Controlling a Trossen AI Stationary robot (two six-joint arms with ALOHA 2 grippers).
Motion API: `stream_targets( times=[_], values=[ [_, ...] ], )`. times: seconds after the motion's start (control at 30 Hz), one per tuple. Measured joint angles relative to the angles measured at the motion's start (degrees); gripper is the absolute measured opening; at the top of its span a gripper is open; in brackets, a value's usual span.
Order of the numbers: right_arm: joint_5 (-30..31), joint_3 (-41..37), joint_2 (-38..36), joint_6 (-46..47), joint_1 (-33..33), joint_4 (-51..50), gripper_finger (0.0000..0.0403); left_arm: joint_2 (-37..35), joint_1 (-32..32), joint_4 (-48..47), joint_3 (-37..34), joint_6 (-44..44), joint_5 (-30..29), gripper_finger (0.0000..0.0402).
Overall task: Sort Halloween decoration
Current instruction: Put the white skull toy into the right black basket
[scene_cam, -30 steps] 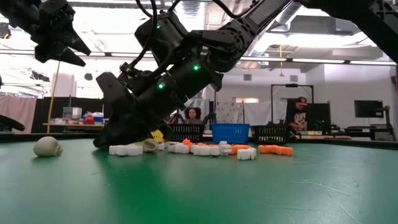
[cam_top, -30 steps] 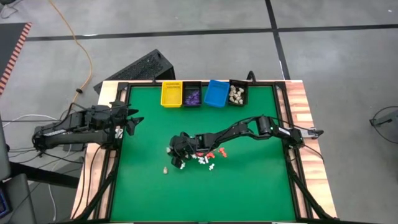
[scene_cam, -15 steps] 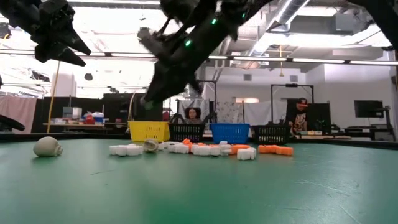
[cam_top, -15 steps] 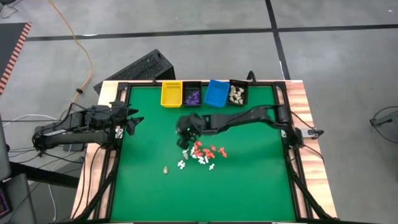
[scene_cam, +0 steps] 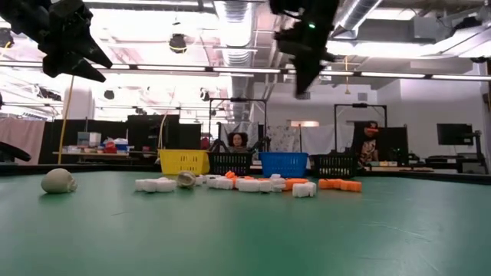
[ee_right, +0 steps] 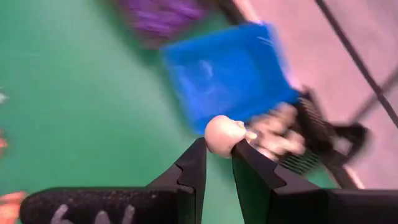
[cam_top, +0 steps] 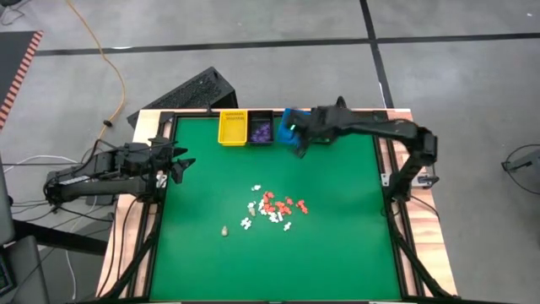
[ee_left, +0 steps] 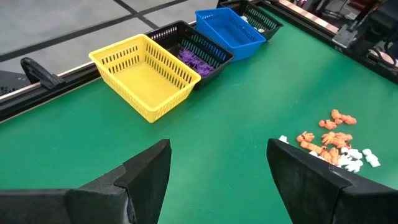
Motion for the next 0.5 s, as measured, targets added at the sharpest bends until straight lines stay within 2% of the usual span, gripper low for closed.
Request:
stream_targets(
  times=[0.17, 0.27, 0.37, 0.5],
  values=[
    [0.28, -3.29, -2.22, -3.00, -7.93, -1.65, 0.0098, 0.00, 0.00, 0.00, 0.00, 0.00, -0.55, 0.0256],
    [-2.90, -5.79, -2.00, -4.95, -11.88, 1.43, 0.0098, -0.02, 0.00, 0.00, 0.00, 0.00, -1.20, 0.0256],
    [-4.30, -8.63, -1.00, -5.91, -14.69, 4.91, 0.0099, -0.01, 0.00, 0.00, 0.00, 0.00, -1.38, 0.0256],
    [-4.79, -10.94, 0.08, -8.22, -17.62, 4.63, 0.0104, -0.01, 0.01, 0.01, 0.00, 0.00, -1.38, 0.0256]
  ],
)
